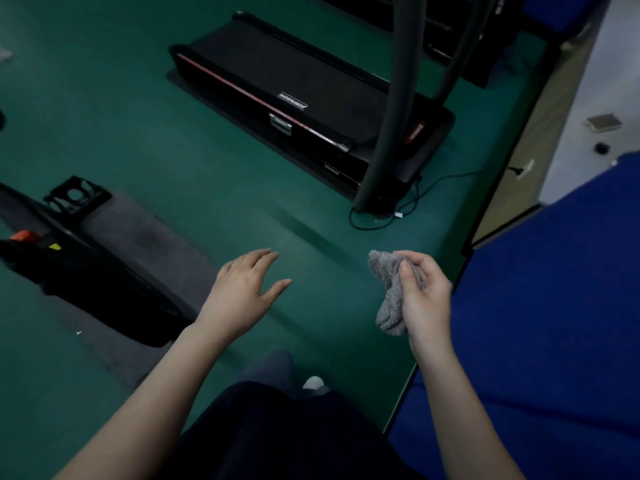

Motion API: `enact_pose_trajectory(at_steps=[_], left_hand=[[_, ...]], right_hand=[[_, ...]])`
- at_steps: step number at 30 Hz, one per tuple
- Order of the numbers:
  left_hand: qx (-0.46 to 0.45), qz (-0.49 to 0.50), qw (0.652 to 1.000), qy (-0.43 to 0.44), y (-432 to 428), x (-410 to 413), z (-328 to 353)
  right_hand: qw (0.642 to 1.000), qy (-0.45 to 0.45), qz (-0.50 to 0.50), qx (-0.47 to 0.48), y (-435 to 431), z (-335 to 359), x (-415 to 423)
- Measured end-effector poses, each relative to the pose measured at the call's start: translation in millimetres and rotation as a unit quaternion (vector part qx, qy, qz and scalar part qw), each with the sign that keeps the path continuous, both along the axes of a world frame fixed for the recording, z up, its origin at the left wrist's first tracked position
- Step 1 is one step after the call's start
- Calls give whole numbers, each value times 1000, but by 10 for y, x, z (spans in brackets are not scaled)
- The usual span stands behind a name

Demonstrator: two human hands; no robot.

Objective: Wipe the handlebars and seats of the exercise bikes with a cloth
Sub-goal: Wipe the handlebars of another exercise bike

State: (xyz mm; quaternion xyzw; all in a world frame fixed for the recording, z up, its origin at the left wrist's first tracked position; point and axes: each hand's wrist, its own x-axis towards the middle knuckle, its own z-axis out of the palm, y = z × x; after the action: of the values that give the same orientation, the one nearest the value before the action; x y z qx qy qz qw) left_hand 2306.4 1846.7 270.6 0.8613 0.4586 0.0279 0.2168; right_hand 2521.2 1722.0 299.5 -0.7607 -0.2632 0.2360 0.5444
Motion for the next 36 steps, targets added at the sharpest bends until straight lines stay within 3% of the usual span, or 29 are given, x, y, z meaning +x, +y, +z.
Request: enact_pose_trajectory(at_steps=[7, 22, 30, 36], left_hand=[[-5, 94, 995, 12, 584, 43, -117], [22, 164, 986, -10, 2339, 354, 12], [-3, 298, 954, -4, 2572, 156, -56], [-4, 408, 913, -4, 2873, 207, -96]], right_hand=[[995, 3, 99, -6, 918, -76, 214], [978, -5, 211, 6, 3069, 122, 366], [940, 3, 341, -1, 4025, 114, 204], [882, -1, 471, 3, 4805, 115, 124]])
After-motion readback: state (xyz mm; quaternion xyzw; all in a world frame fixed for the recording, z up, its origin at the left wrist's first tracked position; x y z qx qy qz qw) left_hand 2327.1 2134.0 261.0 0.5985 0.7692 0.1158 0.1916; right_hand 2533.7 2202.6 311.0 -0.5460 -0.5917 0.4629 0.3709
